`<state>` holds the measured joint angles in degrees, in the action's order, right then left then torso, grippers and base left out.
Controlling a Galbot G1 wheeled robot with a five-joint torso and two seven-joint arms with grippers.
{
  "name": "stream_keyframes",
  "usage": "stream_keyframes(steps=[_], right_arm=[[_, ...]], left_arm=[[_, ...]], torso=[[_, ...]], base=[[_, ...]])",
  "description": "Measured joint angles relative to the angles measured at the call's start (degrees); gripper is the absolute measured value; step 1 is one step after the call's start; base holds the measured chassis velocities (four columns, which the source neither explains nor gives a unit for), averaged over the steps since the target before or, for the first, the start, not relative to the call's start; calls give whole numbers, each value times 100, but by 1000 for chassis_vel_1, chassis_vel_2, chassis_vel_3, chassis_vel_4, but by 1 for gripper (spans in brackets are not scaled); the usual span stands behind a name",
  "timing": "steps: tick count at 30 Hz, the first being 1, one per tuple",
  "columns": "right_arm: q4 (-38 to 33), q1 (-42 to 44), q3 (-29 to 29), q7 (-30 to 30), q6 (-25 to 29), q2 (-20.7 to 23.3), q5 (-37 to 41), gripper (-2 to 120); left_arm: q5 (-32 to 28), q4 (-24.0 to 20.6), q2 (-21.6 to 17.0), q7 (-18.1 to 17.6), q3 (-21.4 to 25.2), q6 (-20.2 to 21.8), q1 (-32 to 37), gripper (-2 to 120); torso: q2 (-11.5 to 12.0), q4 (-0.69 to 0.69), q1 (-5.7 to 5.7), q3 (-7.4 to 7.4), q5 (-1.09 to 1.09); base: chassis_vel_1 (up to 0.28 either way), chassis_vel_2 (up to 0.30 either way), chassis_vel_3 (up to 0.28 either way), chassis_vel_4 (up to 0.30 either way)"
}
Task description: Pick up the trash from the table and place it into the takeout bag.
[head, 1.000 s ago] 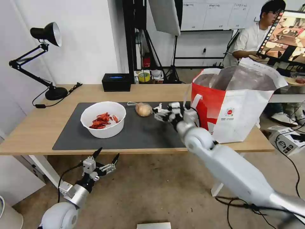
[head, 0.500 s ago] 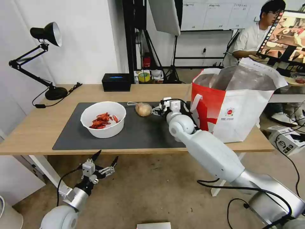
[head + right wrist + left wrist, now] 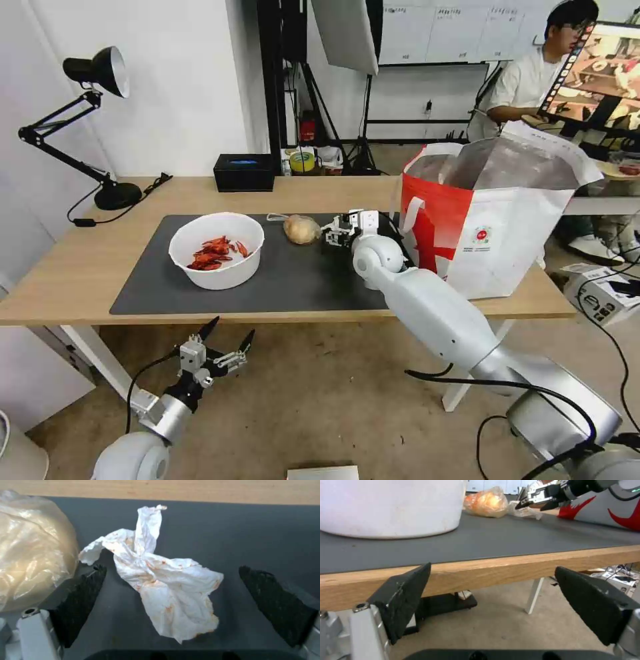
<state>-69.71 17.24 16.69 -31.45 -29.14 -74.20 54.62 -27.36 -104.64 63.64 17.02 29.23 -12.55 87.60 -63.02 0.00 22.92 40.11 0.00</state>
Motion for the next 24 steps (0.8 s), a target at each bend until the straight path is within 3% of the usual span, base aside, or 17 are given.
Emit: stream_keyframes(steps=[5, 9, 17, 22, 24], right_arm=[[133, -25, -25, 46, -36, -78, 3, 100], [210, -35, -27, 63, -64, -93, 32, 91], [219, -54, -35, -19, -171, -58, 212, 57], [201, -68, -35, -19, -173, -38, 263, 46], [136, -69, -29, 7, -177, -7, 352, 32]], left_arm=[[-84, -4, 0, 1, -19, -13, 20, 100], [-117, -10, -1, 1, -25, -14, 30, 100], [-161, -60, -14, -4, -68, -16, 37, 100], [-156, -62, -9, -6, -81, -16, 37, 100], [-143, -62, 7, -12, -89, -19, 39, 100]], torso=[[-1, 1, 0, 0, 0], [-1, 0, 0, 0, 0], [-1, -1, -1, -1, 0], [-1, 0, -1, -1, 0], [0, 1, -1, 0, 0]], base=[[0, 0, 0, 0], [0, 0, 0, 0], [0, 0, 0, 0], [0, 0, 0, 0], [0, 0, 0, 0]])
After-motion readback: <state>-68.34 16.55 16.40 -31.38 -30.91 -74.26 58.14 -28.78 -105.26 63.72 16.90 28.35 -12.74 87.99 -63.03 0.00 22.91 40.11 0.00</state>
